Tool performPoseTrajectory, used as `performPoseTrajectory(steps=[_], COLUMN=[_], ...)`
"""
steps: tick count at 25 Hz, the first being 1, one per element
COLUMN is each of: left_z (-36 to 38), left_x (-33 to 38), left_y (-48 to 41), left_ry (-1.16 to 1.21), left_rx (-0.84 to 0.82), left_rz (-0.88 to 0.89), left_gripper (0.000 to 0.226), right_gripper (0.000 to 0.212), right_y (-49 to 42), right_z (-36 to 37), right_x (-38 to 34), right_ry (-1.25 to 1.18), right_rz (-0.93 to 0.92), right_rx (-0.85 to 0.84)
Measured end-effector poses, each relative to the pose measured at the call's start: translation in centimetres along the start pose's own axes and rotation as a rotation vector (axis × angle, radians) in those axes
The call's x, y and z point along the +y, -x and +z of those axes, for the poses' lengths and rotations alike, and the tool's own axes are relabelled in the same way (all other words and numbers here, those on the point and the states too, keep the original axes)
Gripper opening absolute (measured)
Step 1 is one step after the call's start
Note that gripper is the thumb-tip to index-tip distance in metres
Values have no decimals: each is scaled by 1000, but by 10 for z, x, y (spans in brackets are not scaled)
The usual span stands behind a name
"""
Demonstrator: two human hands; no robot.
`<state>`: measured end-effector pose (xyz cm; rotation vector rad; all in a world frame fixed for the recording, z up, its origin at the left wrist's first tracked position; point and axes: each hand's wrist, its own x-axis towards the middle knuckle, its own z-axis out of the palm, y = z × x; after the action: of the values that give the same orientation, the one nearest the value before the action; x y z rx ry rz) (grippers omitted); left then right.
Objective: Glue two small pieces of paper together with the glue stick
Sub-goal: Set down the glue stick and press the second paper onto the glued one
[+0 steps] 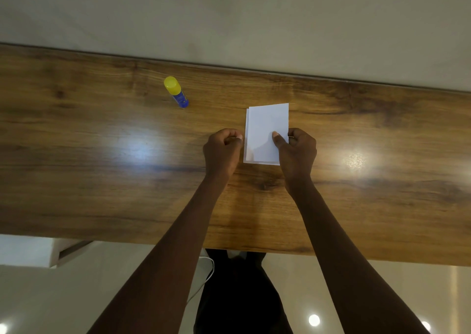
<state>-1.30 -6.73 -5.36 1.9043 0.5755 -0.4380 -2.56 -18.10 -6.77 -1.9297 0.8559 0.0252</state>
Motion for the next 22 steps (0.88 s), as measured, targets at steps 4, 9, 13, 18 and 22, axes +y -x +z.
performPoseTrajectory(steps=[4,9,13,18,22], left_z=[0,1,2,2,5], left_x=[-3,-5,-7,-11,-9], left_y=[-1,-1,1,1,2], left_ry=[-63,-130,-228,-444,-546], left_rx=[1,-1,-17,-111,-147], left_rz=[72,150,251,340,356], left_gripper=[24,31,50,60,59], right_gripper=[22,21,19,20,22], right_y=[1,2,3,4,4], right_z=[4,6,7,7,8], right_x=[0,0,0,0,1], right_ry=[11,24,31,60,66], right_rz=[1,-6,1,-7,2], right_rx=[6,19,27,38,45])
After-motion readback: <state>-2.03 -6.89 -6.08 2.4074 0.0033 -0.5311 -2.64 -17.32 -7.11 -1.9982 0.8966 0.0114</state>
